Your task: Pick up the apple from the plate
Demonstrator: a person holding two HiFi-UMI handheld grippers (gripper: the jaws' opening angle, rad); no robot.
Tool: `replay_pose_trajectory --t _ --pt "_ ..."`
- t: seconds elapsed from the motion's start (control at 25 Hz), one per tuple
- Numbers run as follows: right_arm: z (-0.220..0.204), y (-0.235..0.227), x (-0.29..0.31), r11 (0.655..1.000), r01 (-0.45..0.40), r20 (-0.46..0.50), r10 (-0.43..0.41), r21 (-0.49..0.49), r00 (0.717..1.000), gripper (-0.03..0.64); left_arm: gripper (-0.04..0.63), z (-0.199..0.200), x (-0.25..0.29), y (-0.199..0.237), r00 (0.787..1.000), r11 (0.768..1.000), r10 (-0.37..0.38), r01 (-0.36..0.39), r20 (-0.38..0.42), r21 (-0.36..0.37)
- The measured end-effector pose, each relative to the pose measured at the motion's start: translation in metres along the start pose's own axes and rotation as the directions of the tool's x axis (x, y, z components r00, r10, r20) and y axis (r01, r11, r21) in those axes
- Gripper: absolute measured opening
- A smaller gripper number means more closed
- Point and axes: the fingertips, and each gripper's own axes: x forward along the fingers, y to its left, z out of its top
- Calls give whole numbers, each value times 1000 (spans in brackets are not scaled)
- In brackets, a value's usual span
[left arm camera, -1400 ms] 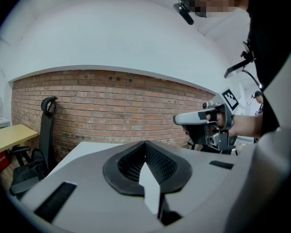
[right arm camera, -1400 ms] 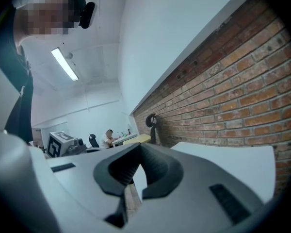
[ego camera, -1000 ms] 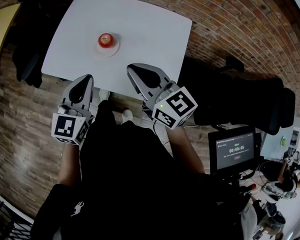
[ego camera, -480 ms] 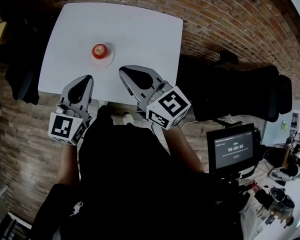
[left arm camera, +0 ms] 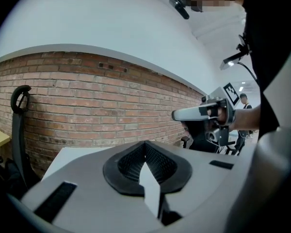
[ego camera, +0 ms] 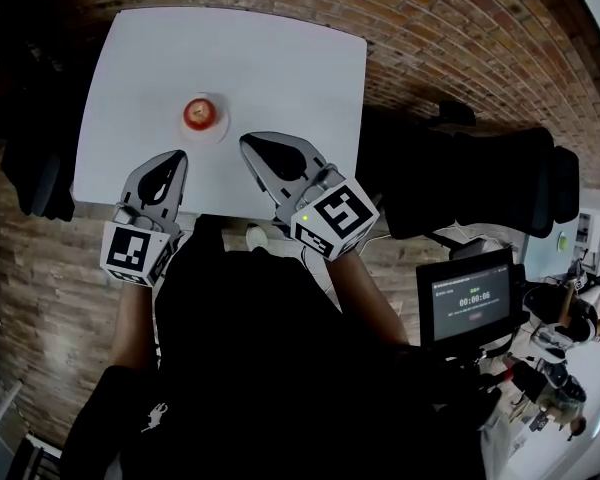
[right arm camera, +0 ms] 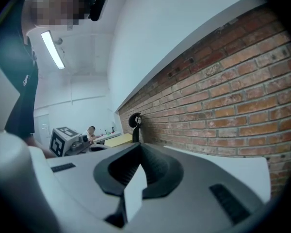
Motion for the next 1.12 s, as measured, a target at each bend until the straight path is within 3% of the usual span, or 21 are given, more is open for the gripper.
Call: replay_pose_trajectory --t 0.16,0.6,1.12 --pt "-12 -10 15 1000 3 -16 -2 24 1000 3 5 -8 12 18 1000 1000 -4 4 -16 -3" --pt "-28 -18 52 999 -17 -71 13 -47 997 3 5 -56 36 48 994 1000 -11 13 -110 23" --pt "-80 -30 94 994 -7 -167 -12 -110 986 3 5 -99 50 79 991 1000 12 -12 -135 3"
